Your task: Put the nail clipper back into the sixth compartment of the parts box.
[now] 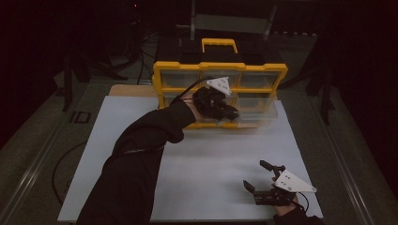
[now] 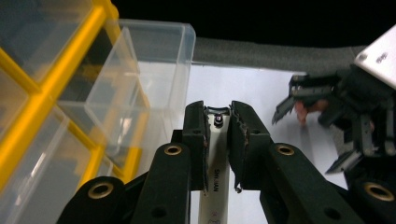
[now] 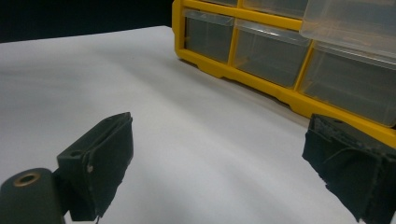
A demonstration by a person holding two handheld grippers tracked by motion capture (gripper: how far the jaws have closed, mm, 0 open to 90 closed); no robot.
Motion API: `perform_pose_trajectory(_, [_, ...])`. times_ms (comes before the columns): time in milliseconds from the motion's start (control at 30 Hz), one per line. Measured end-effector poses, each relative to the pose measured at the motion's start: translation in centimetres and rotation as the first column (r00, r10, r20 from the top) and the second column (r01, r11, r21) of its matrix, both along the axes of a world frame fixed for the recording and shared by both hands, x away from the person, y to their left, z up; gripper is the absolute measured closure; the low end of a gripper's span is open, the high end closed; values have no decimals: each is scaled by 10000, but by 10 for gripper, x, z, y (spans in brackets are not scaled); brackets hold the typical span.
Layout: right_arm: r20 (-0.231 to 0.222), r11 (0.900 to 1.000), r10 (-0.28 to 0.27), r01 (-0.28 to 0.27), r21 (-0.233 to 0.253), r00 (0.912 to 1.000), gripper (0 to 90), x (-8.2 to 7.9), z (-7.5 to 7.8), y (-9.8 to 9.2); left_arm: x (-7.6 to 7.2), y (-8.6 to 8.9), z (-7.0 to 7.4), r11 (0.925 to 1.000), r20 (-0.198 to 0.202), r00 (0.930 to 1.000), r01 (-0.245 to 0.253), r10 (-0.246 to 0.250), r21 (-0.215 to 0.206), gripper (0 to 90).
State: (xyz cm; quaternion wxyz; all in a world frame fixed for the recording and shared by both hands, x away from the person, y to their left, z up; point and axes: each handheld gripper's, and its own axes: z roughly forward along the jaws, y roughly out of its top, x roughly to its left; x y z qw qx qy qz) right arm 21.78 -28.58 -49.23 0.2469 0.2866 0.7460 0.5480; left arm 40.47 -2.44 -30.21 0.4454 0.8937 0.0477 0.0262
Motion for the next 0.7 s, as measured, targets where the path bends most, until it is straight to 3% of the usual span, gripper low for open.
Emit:
perform_pose_trajectory(67, [-12, 10000, 10, -10, -7, 10000, 87, 0, 0, 0, 2, -3, 5, 10000, 133, 9999, -61, 62, -75, 785])
perform_pose_trajectory(333, [53, 9999, -101, 101, 24, 9999, 86, 0, 0, -1, 16, -18, 21, 9966, -18, 10000, 34, -36, -823, 785])
perform_pose_trajectory(500, [20, 9999, -110, 110, 52, 9999, 87, 1, 0, -2, 22, -25, 23, 9957, 137, 9998, 146, -134, -915, 785])
perform_pose_trajectory(700, [27, 9999, -133, 133, 65, 9999, 86, 1, 0, -2, 32, -34, 26, 9909, 143, 9998, 127, -109, -1342, 785])
